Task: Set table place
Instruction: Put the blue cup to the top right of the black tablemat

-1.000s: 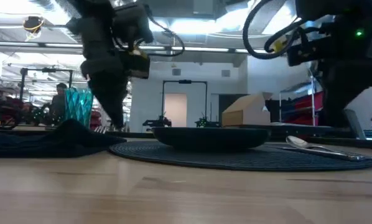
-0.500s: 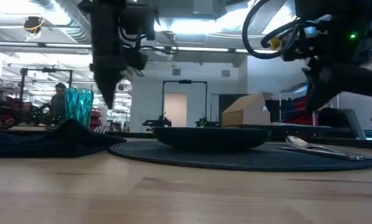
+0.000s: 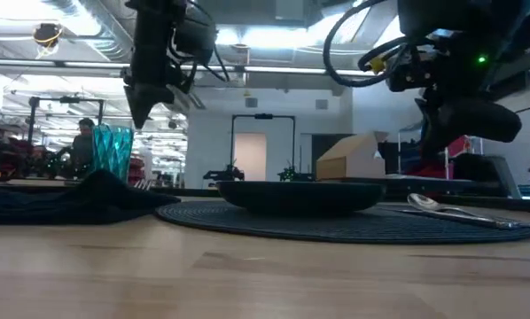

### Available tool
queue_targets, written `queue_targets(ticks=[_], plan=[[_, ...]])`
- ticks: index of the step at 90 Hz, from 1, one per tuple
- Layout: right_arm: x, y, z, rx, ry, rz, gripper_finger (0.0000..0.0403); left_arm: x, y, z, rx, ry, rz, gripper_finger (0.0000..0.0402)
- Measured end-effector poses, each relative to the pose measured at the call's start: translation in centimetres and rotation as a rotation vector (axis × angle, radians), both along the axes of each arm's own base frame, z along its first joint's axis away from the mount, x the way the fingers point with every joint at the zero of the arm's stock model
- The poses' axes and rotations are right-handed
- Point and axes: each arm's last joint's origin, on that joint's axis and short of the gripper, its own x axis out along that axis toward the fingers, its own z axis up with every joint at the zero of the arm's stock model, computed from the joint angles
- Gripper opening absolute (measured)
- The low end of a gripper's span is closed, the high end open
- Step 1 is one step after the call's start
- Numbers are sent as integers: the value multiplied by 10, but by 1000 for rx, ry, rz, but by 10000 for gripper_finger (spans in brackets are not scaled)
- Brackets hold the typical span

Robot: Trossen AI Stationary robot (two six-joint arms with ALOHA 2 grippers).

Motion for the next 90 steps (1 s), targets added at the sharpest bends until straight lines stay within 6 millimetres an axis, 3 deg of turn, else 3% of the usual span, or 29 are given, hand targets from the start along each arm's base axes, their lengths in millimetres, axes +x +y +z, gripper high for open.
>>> queue_targets(ticks=[16,41,69,90], plan=[[2,1,0,-6,-13,20,0,-19,31,15,18,-6,99,1],[2,1,0,-4,-13,23,0,-42,56,31,4,18,149,10],[2,1,0,0,-2,37,0,-65,76,34,-9,-9,252,75],[2,1,0,1,-2,38,0,-70,86,33,-30,-115,277,124]])
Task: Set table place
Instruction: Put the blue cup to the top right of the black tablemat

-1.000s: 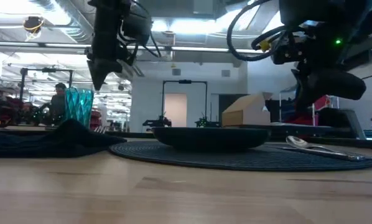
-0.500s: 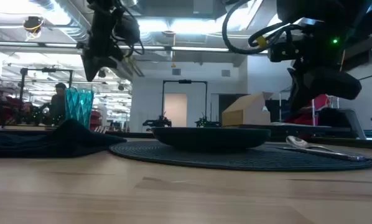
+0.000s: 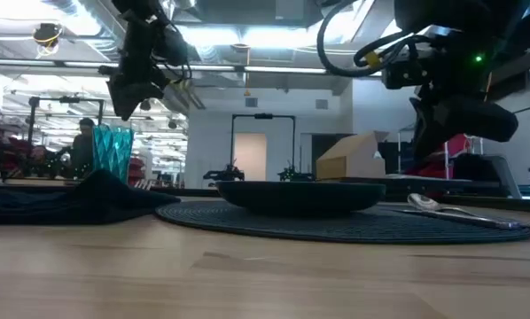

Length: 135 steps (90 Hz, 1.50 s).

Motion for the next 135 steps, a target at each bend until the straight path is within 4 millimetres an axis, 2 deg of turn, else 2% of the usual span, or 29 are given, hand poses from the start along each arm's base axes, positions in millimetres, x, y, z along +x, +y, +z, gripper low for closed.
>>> queue_targets(ticks=[28,56,69,83,102,123,135], plan=[[2,1,0,8,-22,1,0,-2,9,-7,-27,0,11,150],[2,2,-1,24,40,81,0,9,24,-35,-105,53,22,151],[0,2,0,28,53,90,0,13,23,-51,-151,88,9,150],[-2,0,5,18,39,89,0,19,12,-67,-195,128,-57,122],[-5,-2,18,-10,-38,84,0,40,-7,-78,-196,165,-212,12],[-10,-4,25,-9,-44,87,0,58,-30,-59,-109,118,-357,1],[-15,-3,35,0,-86,95,0,63,-48,-44,-111,11,-426,1]])
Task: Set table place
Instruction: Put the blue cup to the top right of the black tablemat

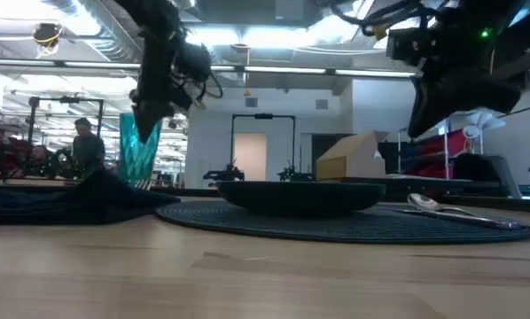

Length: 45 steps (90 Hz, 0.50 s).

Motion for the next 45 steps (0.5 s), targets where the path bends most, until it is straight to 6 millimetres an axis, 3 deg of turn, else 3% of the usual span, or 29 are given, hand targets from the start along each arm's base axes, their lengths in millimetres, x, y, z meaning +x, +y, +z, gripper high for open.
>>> queue_targets(ticks=[27,45], plan=[[-32,11,37,-38,-168,135,0,29,-35,13,-76,-254,-167,0],[-61,18,37,6,-315,282,0,50,-51,18,-75,-369,-264,0]])
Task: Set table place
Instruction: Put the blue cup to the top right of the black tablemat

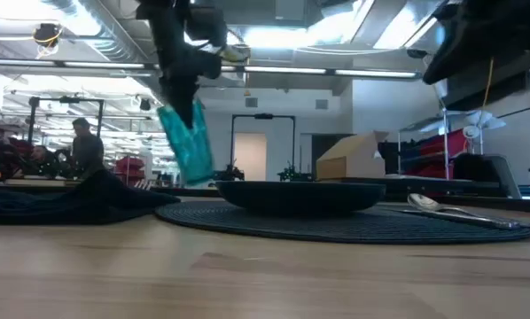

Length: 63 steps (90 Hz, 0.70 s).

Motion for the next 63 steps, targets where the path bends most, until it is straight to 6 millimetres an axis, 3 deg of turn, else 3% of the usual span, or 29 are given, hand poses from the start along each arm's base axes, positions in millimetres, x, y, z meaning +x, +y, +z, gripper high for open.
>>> queue_targets(ticks=[24,41,63], plan=[[-15,-2,-36,98,-320,268,0,15,-8,9,-56,-152,-99,0],[-19,-19,-65,133,-531,314,0,21,-12,12,-73,-212,-142,0],[-15,-37,-73,146,-594,326,0,30,-7,12,-80,-191,-141,0]])
